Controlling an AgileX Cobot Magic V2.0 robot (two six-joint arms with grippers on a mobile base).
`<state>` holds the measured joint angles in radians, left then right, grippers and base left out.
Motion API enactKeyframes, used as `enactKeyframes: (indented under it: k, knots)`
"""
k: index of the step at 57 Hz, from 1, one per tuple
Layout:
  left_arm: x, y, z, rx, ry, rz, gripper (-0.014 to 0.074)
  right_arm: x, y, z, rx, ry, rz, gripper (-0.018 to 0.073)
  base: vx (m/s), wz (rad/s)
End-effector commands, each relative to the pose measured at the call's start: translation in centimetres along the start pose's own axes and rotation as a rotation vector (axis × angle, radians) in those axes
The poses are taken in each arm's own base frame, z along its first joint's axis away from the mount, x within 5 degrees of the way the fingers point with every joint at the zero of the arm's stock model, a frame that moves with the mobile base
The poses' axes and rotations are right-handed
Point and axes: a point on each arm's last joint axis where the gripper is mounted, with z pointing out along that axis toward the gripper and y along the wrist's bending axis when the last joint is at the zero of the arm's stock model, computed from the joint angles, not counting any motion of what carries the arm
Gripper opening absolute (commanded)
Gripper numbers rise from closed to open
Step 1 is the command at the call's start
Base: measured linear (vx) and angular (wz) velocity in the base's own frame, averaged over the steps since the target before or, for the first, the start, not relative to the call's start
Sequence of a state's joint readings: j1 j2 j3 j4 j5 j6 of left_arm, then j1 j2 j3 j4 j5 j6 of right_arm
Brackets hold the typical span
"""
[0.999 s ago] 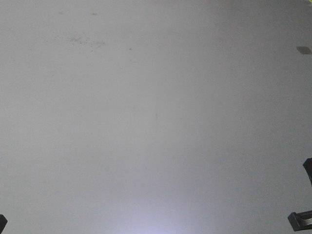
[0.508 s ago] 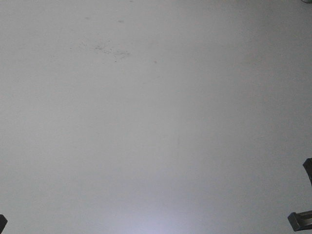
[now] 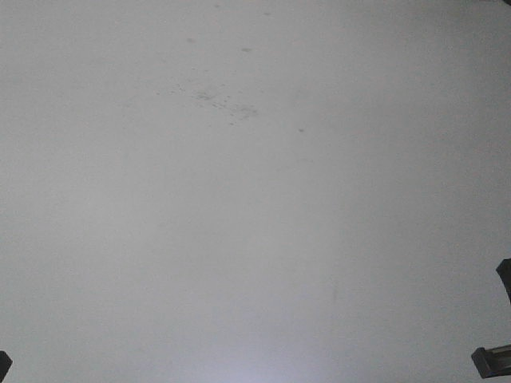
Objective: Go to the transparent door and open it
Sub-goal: 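Drive the base forward across the grey floor, arms stowed, then turn and drive toward the white-framed glass sliding door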
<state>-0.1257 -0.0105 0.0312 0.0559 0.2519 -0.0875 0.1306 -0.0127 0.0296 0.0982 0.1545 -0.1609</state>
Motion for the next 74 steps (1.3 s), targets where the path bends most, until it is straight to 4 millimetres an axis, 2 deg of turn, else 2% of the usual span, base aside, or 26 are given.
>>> enactKeyframes:
  k: [1, 74]
  knots:
    - [-0.26, -0.09, 0.00, 0.013, -0.075, -0.012, -0.0006, -0.64, -0.13, -0.10, 0.018, -0.090, -0.018, -0.0001, 0.50, 0.35]
    - [-0.25, -0.09, 0.00, 0.013, -0.075, -0.012, -0.0006, -0.64, -0.13, -0.10, 0.018, -0.090, -0.018, -0.0001, 0.55, 0.59]
